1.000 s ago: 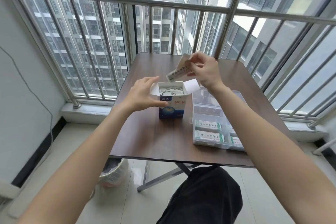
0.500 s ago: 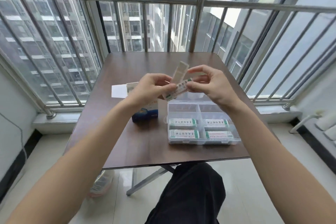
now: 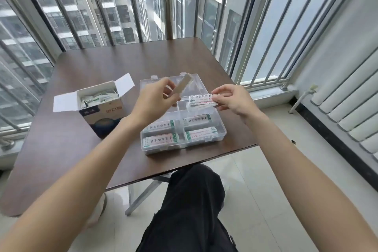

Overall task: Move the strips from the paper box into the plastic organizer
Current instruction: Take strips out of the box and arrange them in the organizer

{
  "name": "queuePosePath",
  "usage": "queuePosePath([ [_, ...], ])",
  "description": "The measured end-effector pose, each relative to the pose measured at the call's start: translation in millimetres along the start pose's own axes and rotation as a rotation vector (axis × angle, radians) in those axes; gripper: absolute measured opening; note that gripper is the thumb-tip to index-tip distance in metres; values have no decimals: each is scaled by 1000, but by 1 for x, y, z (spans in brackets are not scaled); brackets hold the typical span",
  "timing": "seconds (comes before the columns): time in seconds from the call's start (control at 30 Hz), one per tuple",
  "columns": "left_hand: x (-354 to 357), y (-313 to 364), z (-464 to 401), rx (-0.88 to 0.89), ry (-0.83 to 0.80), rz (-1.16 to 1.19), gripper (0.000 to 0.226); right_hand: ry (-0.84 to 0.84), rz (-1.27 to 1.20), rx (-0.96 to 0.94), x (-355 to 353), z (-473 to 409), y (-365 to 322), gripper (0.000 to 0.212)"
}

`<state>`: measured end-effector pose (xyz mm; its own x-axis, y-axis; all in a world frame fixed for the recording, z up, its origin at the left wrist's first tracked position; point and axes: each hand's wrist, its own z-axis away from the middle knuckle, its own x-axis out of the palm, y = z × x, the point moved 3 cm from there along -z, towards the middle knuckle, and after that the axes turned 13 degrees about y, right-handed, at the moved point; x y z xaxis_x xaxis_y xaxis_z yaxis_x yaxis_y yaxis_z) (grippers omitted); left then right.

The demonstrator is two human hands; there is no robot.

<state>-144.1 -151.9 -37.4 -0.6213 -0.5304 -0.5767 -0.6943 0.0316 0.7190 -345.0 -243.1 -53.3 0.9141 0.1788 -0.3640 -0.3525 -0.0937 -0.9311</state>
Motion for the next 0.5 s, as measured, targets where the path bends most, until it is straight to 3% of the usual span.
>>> queuePosePath([
  [0.13, 10, 3, -2, 177, 26, -230, 10, -33, 99, -44, 8, -1, 3, 9],
  [0.27, 16, 1, -2, 250, -25, -286, 23, -77, 137, -64, 12, 3, 2, 7],
  [0.4, 17, 1, 1, 191, -54, -215, 23, -72, 108, -117, 9, 7, 0, 8],
  [0.5, 13, 4, -3, 27, -10, -30, 13, -113, 46, -260, 3, 12, -9, 8],
])
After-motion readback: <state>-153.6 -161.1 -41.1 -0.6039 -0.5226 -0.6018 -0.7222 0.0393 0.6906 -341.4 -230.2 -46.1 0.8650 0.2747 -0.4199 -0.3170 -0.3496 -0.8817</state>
